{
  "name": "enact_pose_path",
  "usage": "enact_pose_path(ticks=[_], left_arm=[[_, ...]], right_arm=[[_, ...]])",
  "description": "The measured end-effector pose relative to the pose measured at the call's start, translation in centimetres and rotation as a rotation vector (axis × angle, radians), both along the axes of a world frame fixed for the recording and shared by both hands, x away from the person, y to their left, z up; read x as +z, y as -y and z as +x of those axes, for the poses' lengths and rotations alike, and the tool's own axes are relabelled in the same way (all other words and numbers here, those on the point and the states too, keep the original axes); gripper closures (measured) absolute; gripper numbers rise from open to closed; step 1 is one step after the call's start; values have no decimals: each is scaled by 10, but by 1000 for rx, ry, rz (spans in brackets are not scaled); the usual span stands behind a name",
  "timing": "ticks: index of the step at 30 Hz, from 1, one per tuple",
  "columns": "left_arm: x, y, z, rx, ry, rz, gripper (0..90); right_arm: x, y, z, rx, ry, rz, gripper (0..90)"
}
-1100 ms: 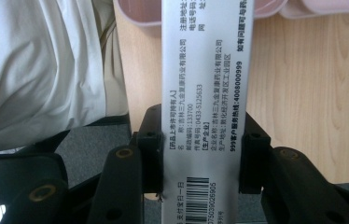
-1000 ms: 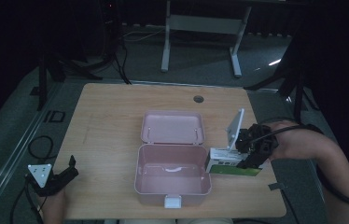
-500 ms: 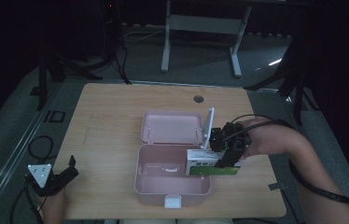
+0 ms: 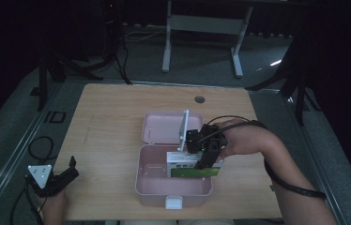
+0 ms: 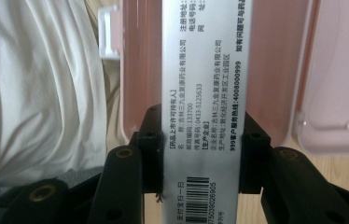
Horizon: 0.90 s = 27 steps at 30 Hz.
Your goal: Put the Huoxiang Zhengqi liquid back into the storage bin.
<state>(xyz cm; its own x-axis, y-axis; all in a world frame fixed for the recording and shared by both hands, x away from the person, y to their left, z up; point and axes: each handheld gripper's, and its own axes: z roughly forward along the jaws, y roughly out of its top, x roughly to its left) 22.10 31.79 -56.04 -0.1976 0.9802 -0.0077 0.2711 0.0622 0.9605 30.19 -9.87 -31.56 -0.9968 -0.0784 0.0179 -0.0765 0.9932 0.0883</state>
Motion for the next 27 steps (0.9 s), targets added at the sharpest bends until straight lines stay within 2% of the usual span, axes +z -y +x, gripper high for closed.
enact_pose_path(ticks=[5,8,14,18,22,27], left_arm=[[0,0,0,-2,1,-1,21],[0,0,0,-2,1,-1,21],[0,0,0,-1,0,0,21],[0,0,0,-2,0,1,21],[0,0,0,-2,-1,2,21],[0,0,0,-3,-5,5,21]], right_arm=[[-4,-13,-1,11,15,54,618],[-7,-19,-3,17,6,55,618],[-23,-27,-4,14,3,33,618],[-38,-30,-4,11,-18,33,618],[-53,-30,-6,7,-37,6,618],[-68,-28,-6,-7,-54,-4,617]])
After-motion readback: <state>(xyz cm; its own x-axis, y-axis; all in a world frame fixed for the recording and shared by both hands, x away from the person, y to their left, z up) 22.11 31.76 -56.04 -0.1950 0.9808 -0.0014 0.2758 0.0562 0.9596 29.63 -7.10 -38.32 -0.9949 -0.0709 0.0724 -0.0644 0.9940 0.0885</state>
